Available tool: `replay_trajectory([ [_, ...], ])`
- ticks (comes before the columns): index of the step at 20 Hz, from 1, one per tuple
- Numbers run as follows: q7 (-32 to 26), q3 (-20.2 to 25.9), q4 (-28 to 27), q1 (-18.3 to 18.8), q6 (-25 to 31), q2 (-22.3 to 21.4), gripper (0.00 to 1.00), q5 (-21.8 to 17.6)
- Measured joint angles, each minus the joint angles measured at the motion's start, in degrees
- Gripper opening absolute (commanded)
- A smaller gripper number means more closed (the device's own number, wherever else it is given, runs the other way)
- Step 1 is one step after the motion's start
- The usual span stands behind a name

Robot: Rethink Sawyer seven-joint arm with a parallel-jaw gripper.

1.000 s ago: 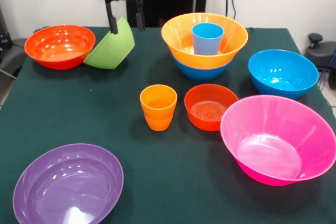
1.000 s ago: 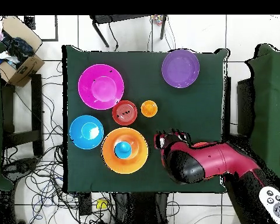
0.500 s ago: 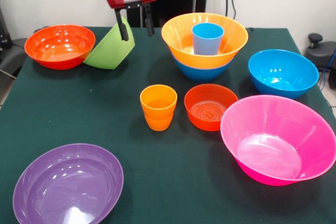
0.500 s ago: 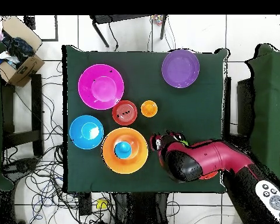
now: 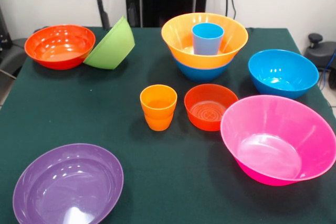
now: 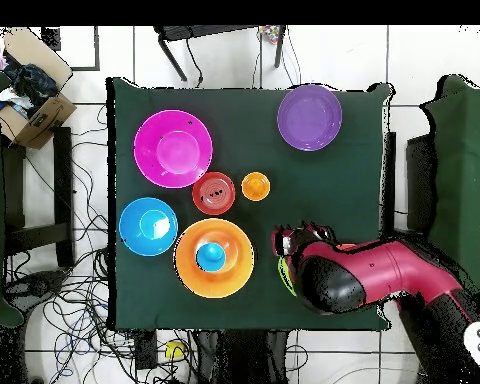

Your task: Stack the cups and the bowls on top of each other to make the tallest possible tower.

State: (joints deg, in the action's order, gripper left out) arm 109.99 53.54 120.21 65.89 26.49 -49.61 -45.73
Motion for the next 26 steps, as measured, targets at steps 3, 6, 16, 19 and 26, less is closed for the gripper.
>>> replay_trajectory([
  [3, 0.00, 0.93, 0.01, 1.33, 1.58, -0.15, 1.00, -0.06],
  [6, 0.00, 1.02, 0.00, 1.71, 1.79, 0.31, 1.00, -0.18],
  [16, 0.00, 1.03, -0.01, 2.52, 0.37, 4.69, 1.00, -1.37],
  [19, 0.00, 1.02, 0.00, 3.47, 0.32, 6.09, 1.00, -1.42],
  [26, 0.00, 1.43, -0.02, 7.90, 0.32, 8.16, 1.00, -1.41],
])
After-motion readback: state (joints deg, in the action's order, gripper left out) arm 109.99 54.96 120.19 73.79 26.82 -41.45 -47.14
